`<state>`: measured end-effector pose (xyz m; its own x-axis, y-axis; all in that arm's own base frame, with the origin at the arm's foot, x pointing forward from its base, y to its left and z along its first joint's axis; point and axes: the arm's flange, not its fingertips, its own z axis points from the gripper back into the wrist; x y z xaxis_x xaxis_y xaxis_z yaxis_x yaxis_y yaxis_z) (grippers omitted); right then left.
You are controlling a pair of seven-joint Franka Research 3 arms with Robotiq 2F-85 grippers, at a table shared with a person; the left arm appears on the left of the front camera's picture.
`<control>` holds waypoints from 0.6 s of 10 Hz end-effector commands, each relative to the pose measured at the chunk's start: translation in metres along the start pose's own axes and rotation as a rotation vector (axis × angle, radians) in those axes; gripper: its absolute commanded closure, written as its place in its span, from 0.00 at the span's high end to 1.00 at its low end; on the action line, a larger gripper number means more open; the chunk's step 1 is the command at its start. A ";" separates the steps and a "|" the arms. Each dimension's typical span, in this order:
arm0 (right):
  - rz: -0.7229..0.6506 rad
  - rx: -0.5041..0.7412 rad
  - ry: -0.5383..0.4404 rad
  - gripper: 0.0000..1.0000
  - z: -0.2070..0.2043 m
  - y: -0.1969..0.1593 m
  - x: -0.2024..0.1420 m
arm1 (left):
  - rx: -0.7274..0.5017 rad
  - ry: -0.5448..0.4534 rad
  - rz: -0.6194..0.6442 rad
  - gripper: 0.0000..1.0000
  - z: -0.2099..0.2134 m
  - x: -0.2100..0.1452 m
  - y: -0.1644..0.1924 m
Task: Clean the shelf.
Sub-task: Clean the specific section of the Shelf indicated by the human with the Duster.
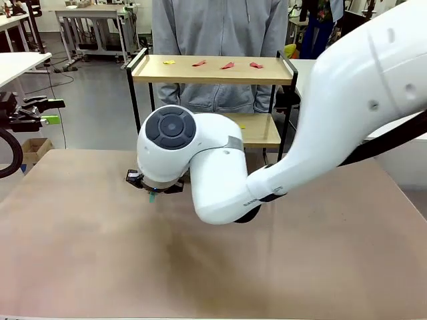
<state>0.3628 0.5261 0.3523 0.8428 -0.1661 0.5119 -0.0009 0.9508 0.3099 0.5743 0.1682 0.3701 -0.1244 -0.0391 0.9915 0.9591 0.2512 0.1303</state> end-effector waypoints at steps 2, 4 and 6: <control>-0.047 -0.015 -0.044 0.14 -0.016 0.010 -0.004 | -0.004 0.002 -0.005 1.00 -0.001 0.003 -0.001; -0.062 -0.019 0.004 0.14 -0.018 0.001 -0.002 | -0.004 0.002 -0.005 1.00 -0.001 0.003 -0.001; -0.072 -0.018 0.063 0.14 -0.018 -0.005 0.001 | -0.004 0.002 -0.005 1.00 -0.001 0.003 -0.001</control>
<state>0.3735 0.5316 0.3341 0.8539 -0.2273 0.4682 0.0773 0.9450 0.3178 0.5743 0.1682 0.3702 -0.1245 -0.0391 0.9914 0.9591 0.2511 0.1303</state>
